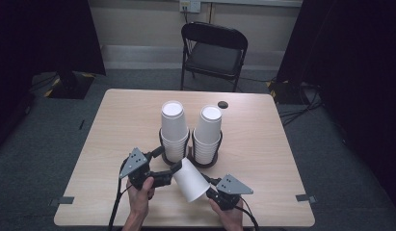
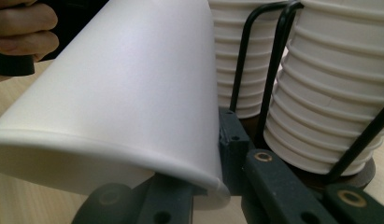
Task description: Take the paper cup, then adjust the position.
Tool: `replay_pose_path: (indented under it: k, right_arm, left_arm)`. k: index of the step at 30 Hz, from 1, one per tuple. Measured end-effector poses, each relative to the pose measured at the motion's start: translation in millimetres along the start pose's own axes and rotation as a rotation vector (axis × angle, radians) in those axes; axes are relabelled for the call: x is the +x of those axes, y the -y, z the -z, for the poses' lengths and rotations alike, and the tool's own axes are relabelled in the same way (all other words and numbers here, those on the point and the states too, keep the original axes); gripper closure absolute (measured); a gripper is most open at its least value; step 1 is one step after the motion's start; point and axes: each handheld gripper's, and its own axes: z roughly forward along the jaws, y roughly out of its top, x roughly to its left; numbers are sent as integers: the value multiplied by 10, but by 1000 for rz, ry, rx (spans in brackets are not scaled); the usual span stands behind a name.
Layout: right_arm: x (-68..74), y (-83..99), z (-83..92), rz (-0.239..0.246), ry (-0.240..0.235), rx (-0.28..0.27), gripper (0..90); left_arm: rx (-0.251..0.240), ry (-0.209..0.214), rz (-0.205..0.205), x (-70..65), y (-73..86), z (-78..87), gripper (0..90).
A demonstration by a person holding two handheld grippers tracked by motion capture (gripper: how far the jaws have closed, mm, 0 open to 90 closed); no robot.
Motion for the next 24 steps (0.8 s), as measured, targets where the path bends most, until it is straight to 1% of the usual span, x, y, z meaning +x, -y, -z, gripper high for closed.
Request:
replay_pose_path:
  k: [1,3,4,7,10,11,12,13,15,17,21,24]
  right_arm:
    - [-15,-7,-7,-7,3,11,840]
    - [-33,-18,-18,-15,6,28,839]
    - [-41,-22,-22,-13,7,36,840]
    - [-68,-36,-25,-23,2,69,840]
    - [-93,-47,-21,-32,-5,93,840]
    - [-103,-52,-18,-37,-9,100,840]
    - [-112,-60,-14,-37,-17,109,840]
    - [-122,-75,-10,-36,-22,125,841]
    - [-142,-96,-11,-38,-33,146,841]
    - [-161,-122,-11,-34,-40,170,841]
    - [-203,-169,-7,-25,-55,214,841]
    - [-240,-201,-11,-31,-70,246,841]
  left_arm:
    - [4,-3,-2,2,4,0,155]
    - [21,-17,-34,9,12,9,155]
    - [25,-28,-66,6,21,19,155]
    - [35,-32,-116,-10,47,33,155]
    - [62,-28,-176,-35,69,44,155]
    - [65,-30,-190,-45,78,46,156]
    - [65,-30,-190,-45,78,46,156]
    - [70,-29,-214,-51,90,58,156]
    - [83,-24,-238,-44,94,70,156]
    - [95,-14,-253,-34,100,76,156]
    - [111,-24,-278,-46,110,98,159]
    - [143,-34,-331,-67,114,108,161]
